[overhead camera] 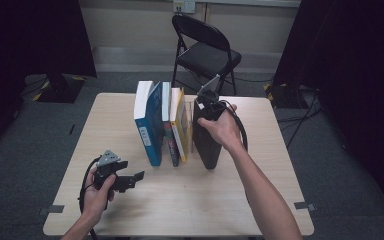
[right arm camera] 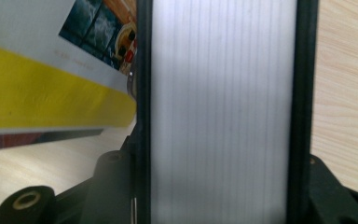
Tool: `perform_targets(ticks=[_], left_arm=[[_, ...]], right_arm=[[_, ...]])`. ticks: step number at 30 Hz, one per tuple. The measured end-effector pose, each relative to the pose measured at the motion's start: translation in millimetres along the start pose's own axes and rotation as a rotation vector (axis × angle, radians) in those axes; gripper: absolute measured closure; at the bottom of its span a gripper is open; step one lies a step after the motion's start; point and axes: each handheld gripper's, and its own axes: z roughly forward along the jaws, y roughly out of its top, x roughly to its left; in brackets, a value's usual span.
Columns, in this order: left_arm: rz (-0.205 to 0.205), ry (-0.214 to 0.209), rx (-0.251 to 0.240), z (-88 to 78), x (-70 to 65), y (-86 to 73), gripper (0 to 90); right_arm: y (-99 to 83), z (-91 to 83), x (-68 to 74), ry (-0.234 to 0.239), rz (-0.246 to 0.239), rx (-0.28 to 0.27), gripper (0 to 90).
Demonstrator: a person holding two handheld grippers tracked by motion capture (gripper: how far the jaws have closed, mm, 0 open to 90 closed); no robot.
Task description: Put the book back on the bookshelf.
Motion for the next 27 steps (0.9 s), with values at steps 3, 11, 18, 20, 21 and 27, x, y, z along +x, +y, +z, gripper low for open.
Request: perform_targets(ticks=[3, 11, 18, 20, 21, 27], left_arm=[[0.001, -0.002, 0.0, 0.0, 0.1, -0.1, 19.4], [0.0, -0.005, -0.001, -0.1, 0.5, -0.7, 19.5], [0.004, -0.009, -0.001, -0.6, 0.4, -0.6, 19.5], [0.001, -0.008, -0.001, -0.8, 0.6, -0.6, 19.5], [0.001, -0.009, -0.001, -1.0, 0.6, -0.6, 19.5], [0.0, -0.006, 0.001, -0.1, 0.7, -0.8, 19.4]], right_arm=[[5.6, 3.3, -1.4, 0.01, 0.008, 0.002, 53.5], [19.2, 7.9, -1.7, -0.004, 0.014, 0.018, 53.5], [25.7, 7.9, -1.7, -0.008, 0.004, 0.019, 53.5], [27.7, 6.7, -2.7, -0.007, 0.006, 0.017, 53.4], [28.9, 6.0, -2.6, -0.01, 0.005, 0.016, 53.5], [35.4, 6.6, -4.1, -0.01, 0.014, 0.014, 53.4]])
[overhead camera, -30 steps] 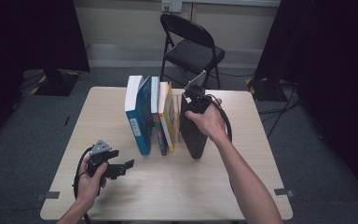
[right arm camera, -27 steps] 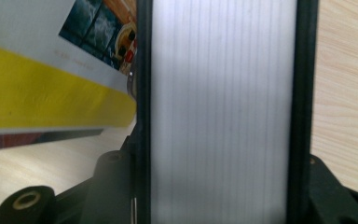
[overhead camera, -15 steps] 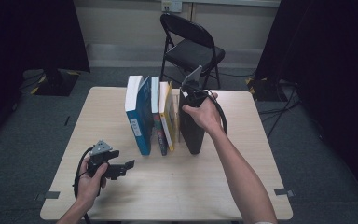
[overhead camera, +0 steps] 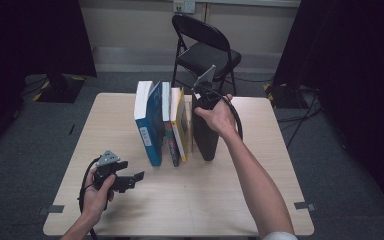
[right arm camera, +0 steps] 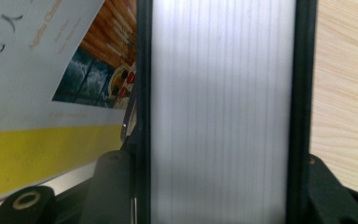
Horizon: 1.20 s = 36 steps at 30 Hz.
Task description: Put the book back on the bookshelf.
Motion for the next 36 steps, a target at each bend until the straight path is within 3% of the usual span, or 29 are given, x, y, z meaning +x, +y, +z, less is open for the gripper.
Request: perform_targets(ticks=[19, 29, 36], left_arm=[[0.012, -0.008, 0.01, -0.5, -2.1, -0.5, 19.5], [0.019, -0.002, 0.012, -0.1, -3.3, -0.8, 19.4], [0.024, -0.004, 0.019, 0.0, -4.5, -0.7, 19.4]], right_arm=[[14.3, 12.2, 1.9, -0.017, 0.02, -0.003, 53.1], [7.2, 5.1, 1.7, -0.008, 0.002, -0.077, 48.4], [-13.9, -1.0, 1.3, 0.011, -0.011, -0.164, 42.9]])
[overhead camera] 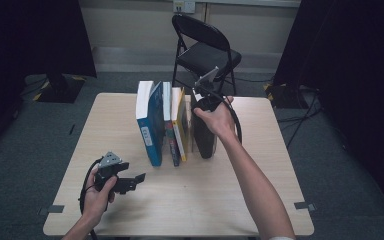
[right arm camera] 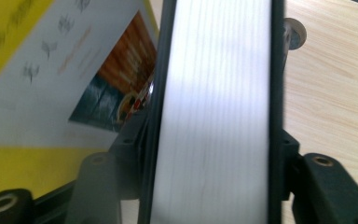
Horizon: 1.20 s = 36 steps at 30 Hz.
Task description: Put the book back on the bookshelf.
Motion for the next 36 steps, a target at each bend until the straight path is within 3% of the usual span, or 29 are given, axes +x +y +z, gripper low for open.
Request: perform_targets(ticks=[10, 17, 20, 28, 36], left_arm=[[0.0, 0.007, -0.002, 1.4, -0.4, 0.1, 19.4], [-0.008, 0.012, 0.002, 2.6, 0.4, 0.1, 19.4], [-0.014, 0.012, -0.003, 2.3, 0.3, 0.3, 19.4], [-0.028, 0.013, -0.01, 2.1, 2.6, 1.0, 19.6], [-0.022, 0.013, -0.001, 2.7, 4.2, 0.5, 19.5]], right_arm=[[-40.6, -6.3, -4.6, 0.096, 0.025, -0.148, 42.1], [-64.2, -0.9, -7.0, 0.133, 0.027, -0.217, 41.9], [-71.4, 4.3, -8.8, 0.166, 0.073, -0.251, 40.9], [-73.5, 1.7, -2.5, 0.092, 0.073, -0.316, 46.3], [-71.1, 1.5, 6.9, 0.086, 0.133, -0.32, 45.6]])
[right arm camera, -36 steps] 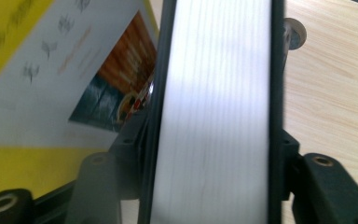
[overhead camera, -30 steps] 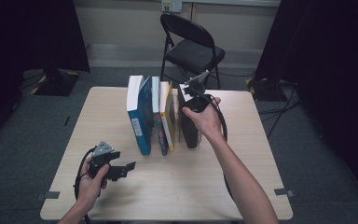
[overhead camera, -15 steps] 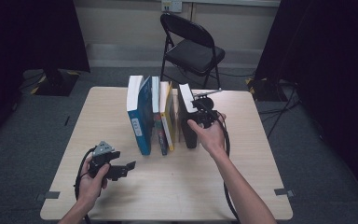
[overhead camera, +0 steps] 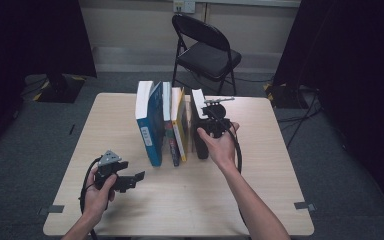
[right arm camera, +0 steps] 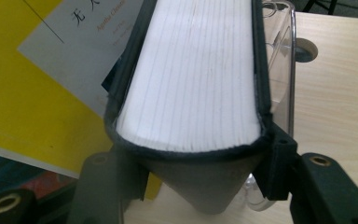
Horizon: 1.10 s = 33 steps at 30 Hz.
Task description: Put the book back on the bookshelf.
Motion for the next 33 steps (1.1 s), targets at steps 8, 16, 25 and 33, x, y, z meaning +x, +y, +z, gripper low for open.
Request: perform_targets(ticks=[8, 16, 25, 33], left_arm=[[-0.001, -0.003, -0.014, -4.0, -0.5, -1.1, 19.5], [0.01, 0.004, -0.015, -5.4, -2.4, -1.5, 19.5], [0.001, 0.009, -0.019, -6.5, -0.1, -1.9, 19.5], [0.0, 0.013, -0.025, -8.9, 0.2, -2.1, 19.5]], right_arm=[[-14.5, 1.0, -3.1, 0.092, -0.026, -0.074, 38.5], [-27.6, 7.3, -8.7, 0.117, -0.072, -0.092, 41.2], [-26.5, 6.8, -5.6, 0.114, -0.028, -0.094, 41.9], [-32.6, 1.4, -0.3, 0.115, -0.033, -0.086, 40.7]])
